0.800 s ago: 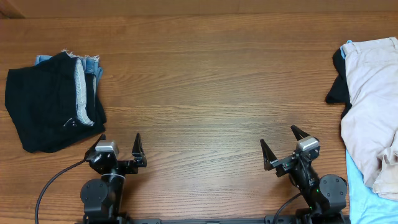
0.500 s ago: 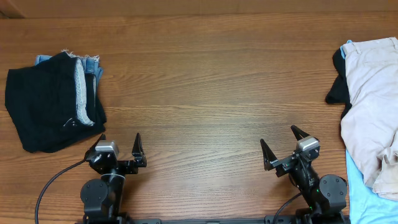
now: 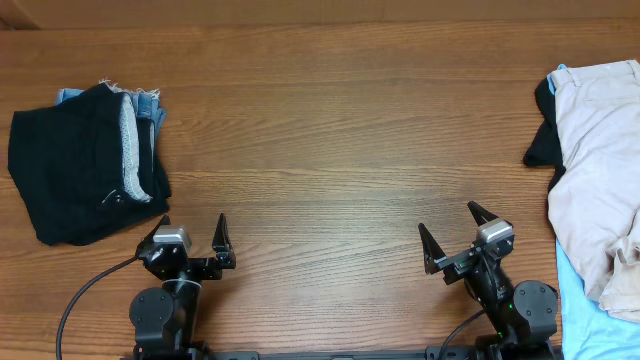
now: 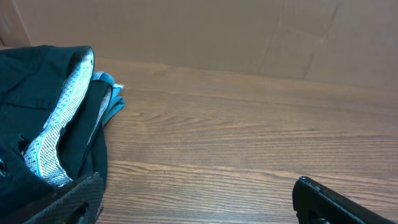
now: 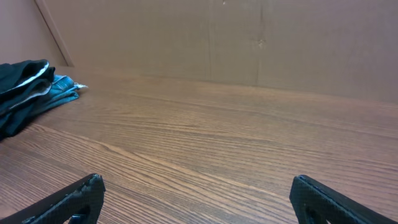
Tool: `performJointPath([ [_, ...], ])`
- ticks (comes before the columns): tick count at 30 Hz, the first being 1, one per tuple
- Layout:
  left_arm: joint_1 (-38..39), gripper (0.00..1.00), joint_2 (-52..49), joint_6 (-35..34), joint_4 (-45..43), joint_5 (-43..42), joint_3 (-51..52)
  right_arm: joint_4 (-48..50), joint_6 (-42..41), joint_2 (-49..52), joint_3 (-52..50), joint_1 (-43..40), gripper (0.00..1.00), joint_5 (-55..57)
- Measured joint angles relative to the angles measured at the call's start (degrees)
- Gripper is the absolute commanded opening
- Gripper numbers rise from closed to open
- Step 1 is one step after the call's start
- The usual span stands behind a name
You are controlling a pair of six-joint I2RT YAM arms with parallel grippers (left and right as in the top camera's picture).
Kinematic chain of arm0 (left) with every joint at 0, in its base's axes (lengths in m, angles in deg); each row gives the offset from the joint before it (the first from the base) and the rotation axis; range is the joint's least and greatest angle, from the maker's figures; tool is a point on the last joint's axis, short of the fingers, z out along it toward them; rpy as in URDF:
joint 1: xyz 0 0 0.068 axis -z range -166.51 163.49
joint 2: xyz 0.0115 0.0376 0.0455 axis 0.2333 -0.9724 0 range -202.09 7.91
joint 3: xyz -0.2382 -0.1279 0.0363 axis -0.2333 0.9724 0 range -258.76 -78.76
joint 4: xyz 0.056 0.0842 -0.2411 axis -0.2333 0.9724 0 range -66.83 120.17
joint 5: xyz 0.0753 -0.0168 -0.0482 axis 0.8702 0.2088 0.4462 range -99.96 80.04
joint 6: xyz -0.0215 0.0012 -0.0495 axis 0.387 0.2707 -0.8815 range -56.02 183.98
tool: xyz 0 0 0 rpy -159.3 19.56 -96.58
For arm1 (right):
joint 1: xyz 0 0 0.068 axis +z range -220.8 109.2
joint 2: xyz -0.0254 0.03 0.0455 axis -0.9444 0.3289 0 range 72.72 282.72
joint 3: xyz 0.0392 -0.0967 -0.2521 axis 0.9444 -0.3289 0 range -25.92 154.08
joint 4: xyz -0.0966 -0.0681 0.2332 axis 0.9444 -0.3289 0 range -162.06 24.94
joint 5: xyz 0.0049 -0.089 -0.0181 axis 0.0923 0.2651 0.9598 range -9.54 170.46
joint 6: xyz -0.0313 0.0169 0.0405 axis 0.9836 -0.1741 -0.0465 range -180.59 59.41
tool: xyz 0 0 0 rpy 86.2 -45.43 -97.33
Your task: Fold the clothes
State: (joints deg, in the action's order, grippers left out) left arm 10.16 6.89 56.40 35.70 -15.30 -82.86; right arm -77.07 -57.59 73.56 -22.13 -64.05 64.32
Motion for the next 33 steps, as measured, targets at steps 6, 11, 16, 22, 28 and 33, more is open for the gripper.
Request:
performJointPath([
  [6,0.0,1.00,0.0,0.0,-0.3,0.0,0.0,0.0,0.0,0.0,0.0,0.0,1.00,0.0],
  [11,0.0,1.00,0.0,0.0,-0.3,-0.6,0.0,0.0,0.0,0.0,0.0,0.0,1.00,0.0],
  [16,0.0,1.00,0.0,-0.1,-0.6,-4.7,0.0,0.0,0.0,0.0,0.0,0.0,1.00,-1.2],
  [22,0.0,1.00,0.0,-0.1,-0.6,-9.0,0.0,0.5,-6.3,0.0,0.0,0.0,1.00,-7.4],
  [28,0.0,1.00,0.0,-0.2,-0.6,-10.0,0.0,4.7,-14.2,0.0,0.0,0.0,1.00,-9.1],
  [33,0.0,1.00,-0.1,-0.2,2.6,-8.5,-5.6,3.8,-21.1,0.2,2.3,0.0,1.00,-9.6],
])
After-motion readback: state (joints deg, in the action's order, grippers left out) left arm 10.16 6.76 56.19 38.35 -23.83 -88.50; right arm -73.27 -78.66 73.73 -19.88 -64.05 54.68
